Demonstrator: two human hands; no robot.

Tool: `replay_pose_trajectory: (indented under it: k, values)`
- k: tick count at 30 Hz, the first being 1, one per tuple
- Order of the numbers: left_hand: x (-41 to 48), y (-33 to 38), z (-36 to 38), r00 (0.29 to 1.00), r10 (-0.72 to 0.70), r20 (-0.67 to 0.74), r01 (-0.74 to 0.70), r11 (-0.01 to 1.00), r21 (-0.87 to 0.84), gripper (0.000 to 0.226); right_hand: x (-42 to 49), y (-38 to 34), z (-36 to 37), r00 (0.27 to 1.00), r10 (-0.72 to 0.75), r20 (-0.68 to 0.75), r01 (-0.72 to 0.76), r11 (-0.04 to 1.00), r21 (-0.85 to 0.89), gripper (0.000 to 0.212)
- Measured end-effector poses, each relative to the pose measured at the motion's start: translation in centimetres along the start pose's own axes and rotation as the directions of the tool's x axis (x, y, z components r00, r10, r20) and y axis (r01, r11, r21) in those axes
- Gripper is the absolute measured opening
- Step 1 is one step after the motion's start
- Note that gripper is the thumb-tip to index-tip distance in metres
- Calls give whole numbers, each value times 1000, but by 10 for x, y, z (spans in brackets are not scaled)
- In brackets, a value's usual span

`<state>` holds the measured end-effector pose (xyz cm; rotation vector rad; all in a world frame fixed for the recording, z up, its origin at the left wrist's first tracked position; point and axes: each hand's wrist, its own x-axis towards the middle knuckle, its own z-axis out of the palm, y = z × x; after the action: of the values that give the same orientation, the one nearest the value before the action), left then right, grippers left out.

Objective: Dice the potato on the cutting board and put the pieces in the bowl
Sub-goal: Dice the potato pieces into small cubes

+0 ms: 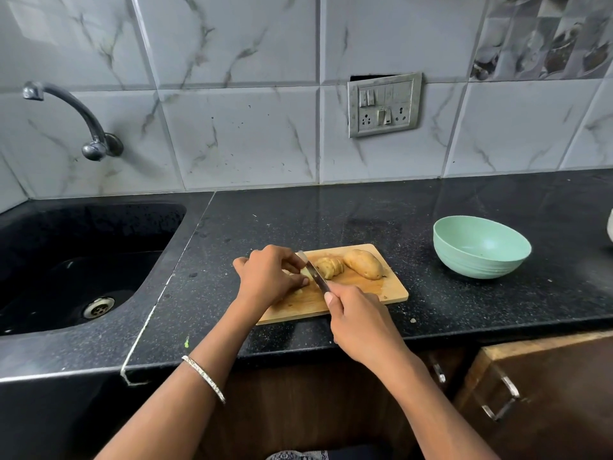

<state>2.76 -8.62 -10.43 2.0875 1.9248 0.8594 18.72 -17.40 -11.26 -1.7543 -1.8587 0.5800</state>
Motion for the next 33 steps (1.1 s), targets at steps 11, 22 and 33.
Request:
replay_pose_trajectory:
  k: [11, 22, 33]
  values:
    - [4, -2, 3, 1000, 23, -21, -22, 999, 27, 21, 14, -21, 8, 999, 52, 9, -51, 995, -82, 31]
    - [0, -5, 2, 1000, 2, -24, -4, 998, -55, 23, -7, -11, 4, 999, 42, 7, -41, 991, -128, 25]
    - [-2, -7, -4, 999, -42, -17, 41, 996, -81, 38, -9, -17, 3, 999, 6, -49, -10, 996, -86, 39]
